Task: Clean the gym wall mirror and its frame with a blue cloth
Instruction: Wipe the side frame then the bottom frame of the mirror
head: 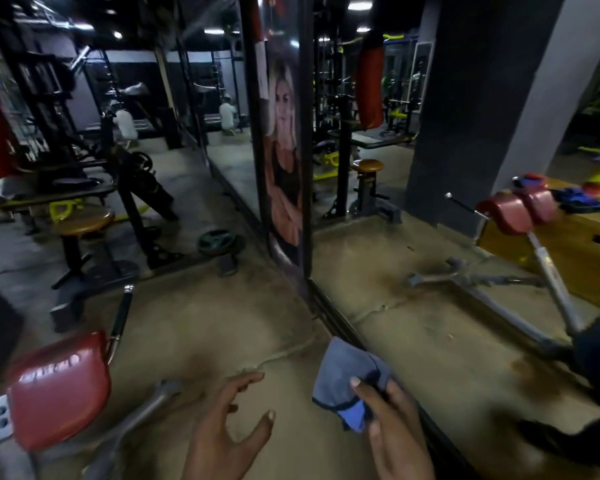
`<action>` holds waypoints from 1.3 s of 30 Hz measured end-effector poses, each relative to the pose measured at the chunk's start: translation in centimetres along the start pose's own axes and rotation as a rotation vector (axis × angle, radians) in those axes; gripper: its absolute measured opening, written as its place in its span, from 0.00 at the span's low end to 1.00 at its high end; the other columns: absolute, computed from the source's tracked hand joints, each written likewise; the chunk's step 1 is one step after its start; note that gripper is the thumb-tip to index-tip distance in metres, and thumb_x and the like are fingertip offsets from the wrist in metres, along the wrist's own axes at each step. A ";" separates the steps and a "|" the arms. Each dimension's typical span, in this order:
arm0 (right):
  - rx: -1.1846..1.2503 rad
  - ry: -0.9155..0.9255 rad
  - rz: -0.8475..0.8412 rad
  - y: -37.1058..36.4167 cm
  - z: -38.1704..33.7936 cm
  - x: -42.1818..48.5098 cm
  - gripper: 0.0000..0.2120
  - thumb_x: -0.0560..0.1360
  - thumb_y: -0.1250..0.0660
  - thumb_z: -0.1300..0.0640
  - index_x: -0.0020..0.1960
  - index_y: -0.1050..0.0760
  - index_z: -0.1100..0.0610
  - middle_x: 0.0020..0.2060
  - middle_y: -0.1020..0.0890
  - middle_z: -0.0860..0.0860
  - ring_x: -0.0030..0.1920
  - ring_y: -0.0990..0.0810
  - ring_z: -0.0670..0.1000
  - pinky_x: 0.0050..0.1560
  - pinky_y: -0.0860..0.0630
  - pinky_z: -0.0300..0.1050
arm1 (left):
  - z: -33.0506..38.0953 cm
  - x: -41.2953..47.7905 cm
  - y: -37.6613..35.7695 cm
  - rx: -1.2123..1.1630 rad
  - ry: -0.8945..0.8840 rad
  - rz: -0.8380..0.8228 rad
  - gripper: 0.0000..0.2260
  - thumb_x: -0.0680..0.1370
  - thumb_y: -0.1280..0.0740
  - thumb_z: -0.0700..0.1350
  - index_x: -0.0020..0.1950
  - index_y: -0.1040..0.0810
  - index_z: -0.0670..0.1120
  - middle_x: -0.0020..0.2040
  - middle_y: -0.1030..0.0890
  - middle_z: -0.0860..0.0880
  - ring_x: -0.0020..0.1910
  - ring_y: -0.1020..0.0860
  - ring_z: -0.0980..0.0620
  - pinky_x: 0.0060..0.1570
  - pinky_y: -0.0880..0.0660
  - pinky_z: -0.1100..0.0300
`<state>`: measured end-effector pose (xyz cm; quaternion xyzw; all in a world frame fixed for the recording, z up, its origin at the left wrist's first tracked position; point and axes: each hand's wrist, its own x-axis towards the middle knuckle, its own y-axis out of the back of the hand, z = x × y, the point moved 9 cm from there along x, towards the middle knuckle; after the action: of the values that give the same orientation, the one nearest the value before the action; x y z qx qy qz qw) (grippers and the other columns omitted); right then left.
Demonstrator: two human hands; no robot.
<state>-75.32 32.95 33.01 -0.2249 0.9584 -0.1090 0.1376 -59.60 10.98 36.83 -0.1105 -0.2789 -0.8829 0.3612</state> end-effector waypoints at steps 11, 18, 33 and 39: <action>0.036 0.107 0.102 -10.2 -4.9 24.6 0.13 0.75 0.27 0.66 0.57 0.16 0.55 0.53 0.12 0.51 0.55 0.13 0.52 0.57 0.20 0.51 | -8.4 24.8 -4.4 0.034 -0.053 -0.074 0.23 0.69 0.26 0.57 0.64 0.22 0.60 0.63 0.21 0.60 0.62 0.21 0.56 0.57 0.26 0.67; 0.048 0.134 0.129 -17.8 -8.8 41.3 0.18 0.74 0.26 0.64 0.64 0.19 0.57 0.56 0.13 0.53 0.57 0.14 0.56 0.61 0.19 0.56 | -13.1 44.0 -5.6 -0.002 -0.127 -0.114 0.24 0.70 0.23 0.50 0.66 0.21 0.56 0.63 0.20 0.61 0.65 0.23 0.60 0.62 0.30 0.69; -0.080 0.562 0.224 -26.4 -26.6 72.9 0.15 0.77 0.26 0.61 0.62 0.19 0.51 0.53 0.13 0.49 0.54 0.14 0.49 0.50 0.18 0.44 | -13.7 83.6 -11.6 -0.037 -0.522 -0.208 0.27 0.73 0.27 0.55 0.70 0.23 0.47 0.66 0.22 0.51 0.66 0.24 0.53 0.64 0.25 0.54; -0.100 0.812 0.274 -27.8 -36.2 81.7 0.17 0.76 0.27 0.66 0.64 0.21 0.58 0.54 0.14 0.53 0.55 0.14 0.49 0.51 0.18 0.43 | -11.7 96.7 -13.8 -0.050 -0.664 -0.179 0.25 0.73 0.27 0.54 0.68 0.22 0.46 0.63 0.20 0.51 0.63 0.23 0.55 0.63 0.28 0.64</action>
<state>-145.89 -23.70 56.99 -0.0407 0.9600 -0.1230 -0.2484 -138.28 -43.37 59.95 -0.3759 -0.3683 -0.8334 0.1691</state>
